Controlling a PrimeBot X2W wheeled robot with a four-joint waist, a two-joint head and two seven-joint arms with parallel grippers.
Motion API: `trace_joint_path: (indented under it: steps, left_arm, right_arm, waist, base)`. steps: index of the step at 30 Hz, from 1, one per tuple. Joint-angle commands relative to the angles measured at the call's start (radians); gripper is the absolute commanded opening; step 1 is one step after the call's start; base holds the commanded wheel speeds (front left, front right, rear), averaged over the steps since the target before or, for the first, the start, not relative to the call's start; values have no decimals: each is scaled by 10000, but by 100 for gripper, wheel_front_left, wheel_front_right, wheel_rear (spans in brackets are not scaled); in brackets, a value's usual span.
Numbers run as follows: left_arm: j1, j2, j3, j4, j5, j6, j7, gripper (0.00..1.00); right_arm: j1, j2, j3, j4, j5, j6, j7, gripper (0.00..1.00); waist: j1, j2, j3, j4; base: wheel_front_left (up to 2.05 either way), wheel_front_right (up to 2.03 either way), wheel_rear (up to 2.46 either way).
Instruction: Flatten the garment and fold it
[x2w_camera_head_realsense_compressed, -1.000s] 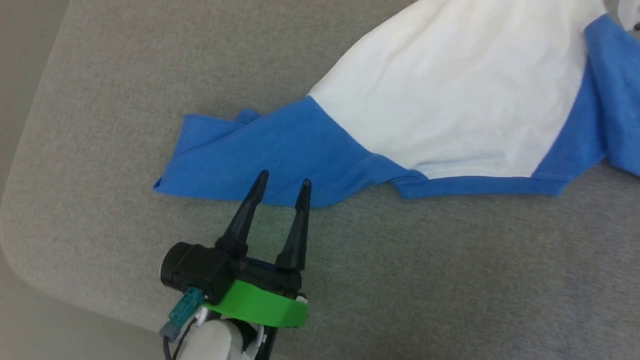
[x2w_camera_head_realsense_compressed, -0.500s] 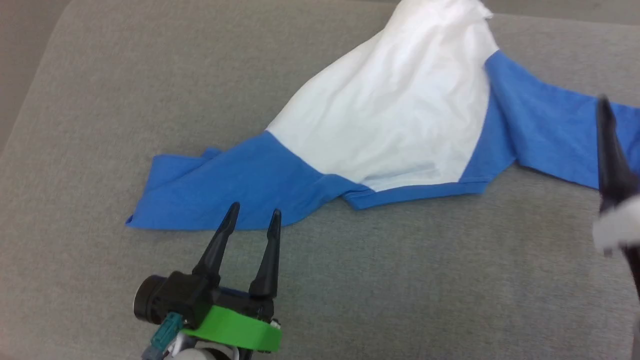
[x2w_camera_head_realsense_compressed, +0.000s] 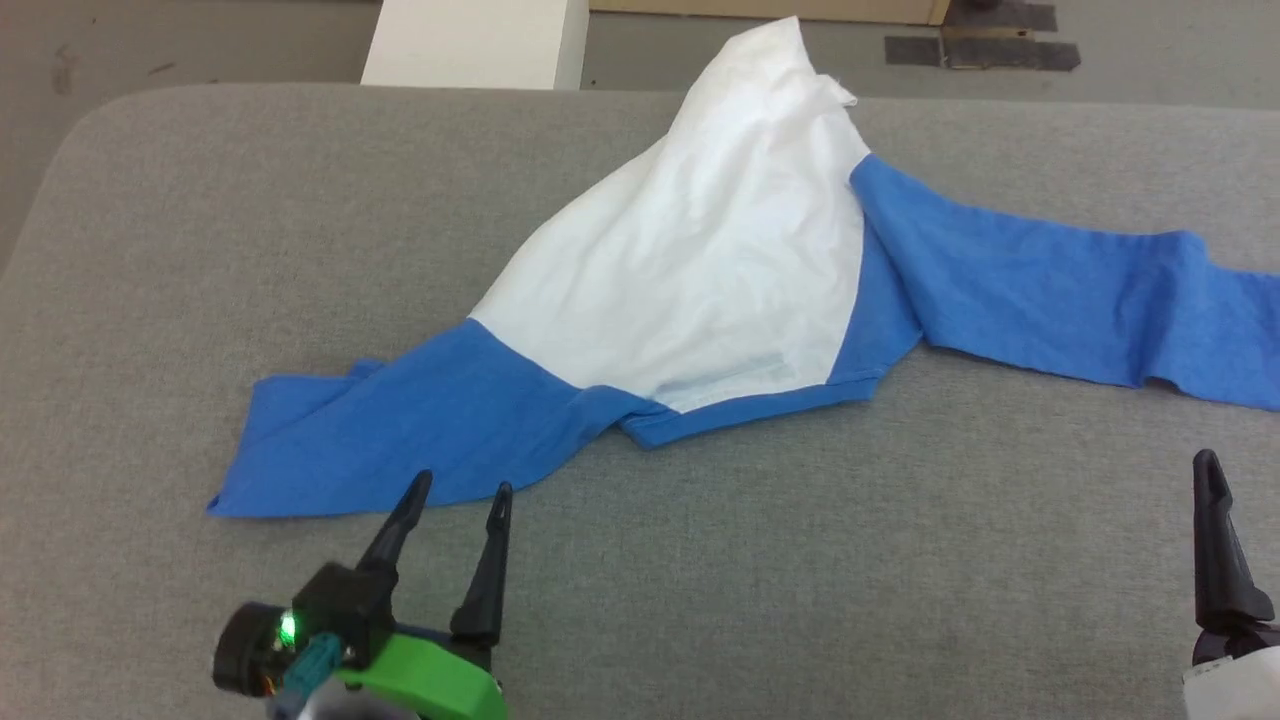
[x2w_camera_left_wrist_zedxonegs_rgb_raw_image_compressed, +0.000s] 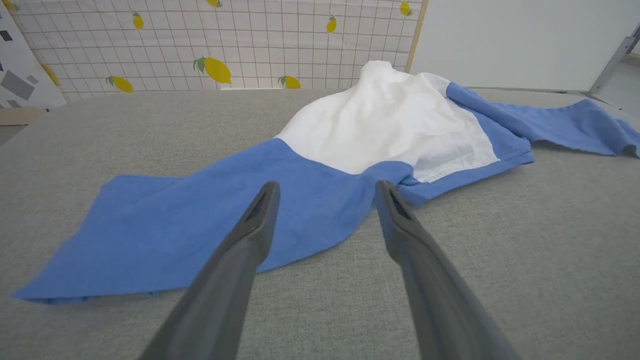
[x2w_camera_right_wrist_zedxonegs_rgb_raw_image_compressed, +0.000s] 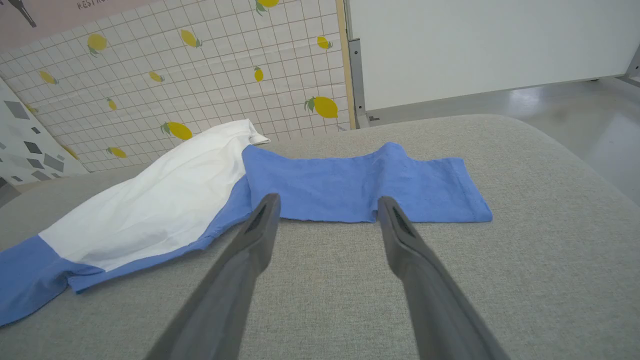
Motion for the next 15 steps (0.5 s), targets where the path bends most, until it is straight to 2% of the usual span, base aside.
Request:
trace_joint_path:
  steps: [1, 5, 9, 13, 15]
  left_arm:
    - [-333, 269, 27, -79, 140, -70, 323, 100]
    - [-1385, 1000, -41, -56, 390, -468, 1934, 100]
    - [-2426, 1709, -305, 631, 604, -970, 3731, 100]
    - [-3043, 2065, -698, 1474, 489, -1257, 5465, 100]
    - [-3234, 2150, -814, 1817, 357, -1328, 5973, 100]
  right_arm:
    - [-34, -3, 50, -35, -79, -13, -96, 100]
    - [-202, -2, 197, -120, -179, -13, -85, 100]
    - [-287, -2, 392, -200, -235, -13, -15, 100]
    - [-360, -2, 552, -257, -262, -13, 31, 100]
    - [-392, -2, 599, -273, -258, -13, 59, 100]
  waist:
    - [1, 0, -29, -14]
    - [1, 0, 106, 85]
    - [1, 0, 357, 123]
    - [1, 0, 625, 57]
    - [1, 0, 736, -1]
  base:
    - [0, 0, 0]
    - [0, 0, 0]
    - [0, 0, 0]
    - [0, 0, 0]
    - [0, 0, 0]
